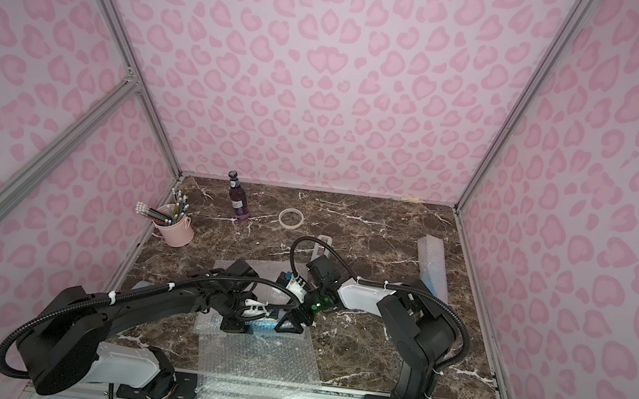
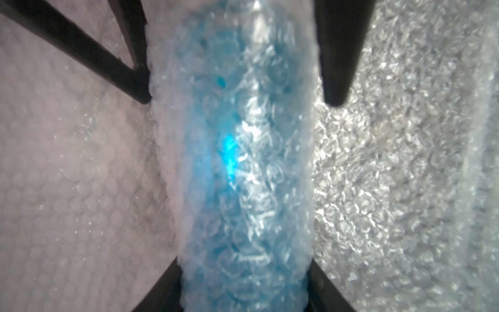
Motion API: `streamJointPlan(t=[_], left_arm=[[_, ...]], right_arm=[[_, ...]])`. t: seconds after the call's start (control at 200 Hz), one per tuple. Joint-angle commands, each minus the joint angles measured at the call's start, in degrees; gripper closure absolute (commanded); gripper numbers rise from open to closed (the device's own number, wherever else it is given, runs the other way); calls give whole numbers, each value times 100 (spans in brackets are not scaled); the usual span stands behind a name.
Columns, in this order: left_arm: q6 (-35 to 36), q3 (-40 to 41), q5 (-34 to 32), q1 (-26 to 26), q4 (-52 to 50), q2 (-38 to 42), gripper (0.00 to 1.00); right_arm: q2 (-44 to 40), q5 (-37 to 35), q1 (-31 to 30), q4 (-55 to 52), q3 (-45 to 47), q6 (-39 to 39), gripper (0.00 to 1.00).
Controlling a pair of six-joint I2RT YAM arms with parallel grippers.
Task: Wrap wine bottles in bubble wrap
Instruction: Wrap the wine bottle in bubble wrap.
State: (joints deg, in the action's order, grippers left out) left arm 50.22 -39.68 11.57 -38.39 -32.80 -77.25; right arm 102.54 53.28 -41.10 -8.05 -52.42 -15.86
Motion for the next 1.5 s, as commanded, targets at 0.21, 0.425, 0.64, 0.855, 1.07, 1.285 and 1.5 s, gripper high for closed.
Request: streamJointPlan(t=[0.21,0.425,0.64,0.855,1.07,1.285,1.5], left_arm=[[-197,-99,101,253,-419,-19,51],[-352,-344,548,579,-706,-335,52],[-575,-485,731,885,-701,-466,54],[-661,-567,854,939,-786,-506,55],[-653,-568,862,939,-839,-457,54],[-739,-601,741,948,-874,-460,53],[-610,-637,886,948,-976,-353,46]], right_arm=[[-1287,-844,515,561,940,-202,15],[-2782,-1732,275,2064,2099,-412,12],[-3534,-2802,-822,3225,2956,-1047,7],[-2820,-3471,-1578,3287,2523,-1948,8],[-1641,-3504,-1840,2904,1609,-2828,12],[-1050,-3196,-1824,2409,1161,-2889,19],[-668,-3689,-1845,2655,974,-3040,19]])
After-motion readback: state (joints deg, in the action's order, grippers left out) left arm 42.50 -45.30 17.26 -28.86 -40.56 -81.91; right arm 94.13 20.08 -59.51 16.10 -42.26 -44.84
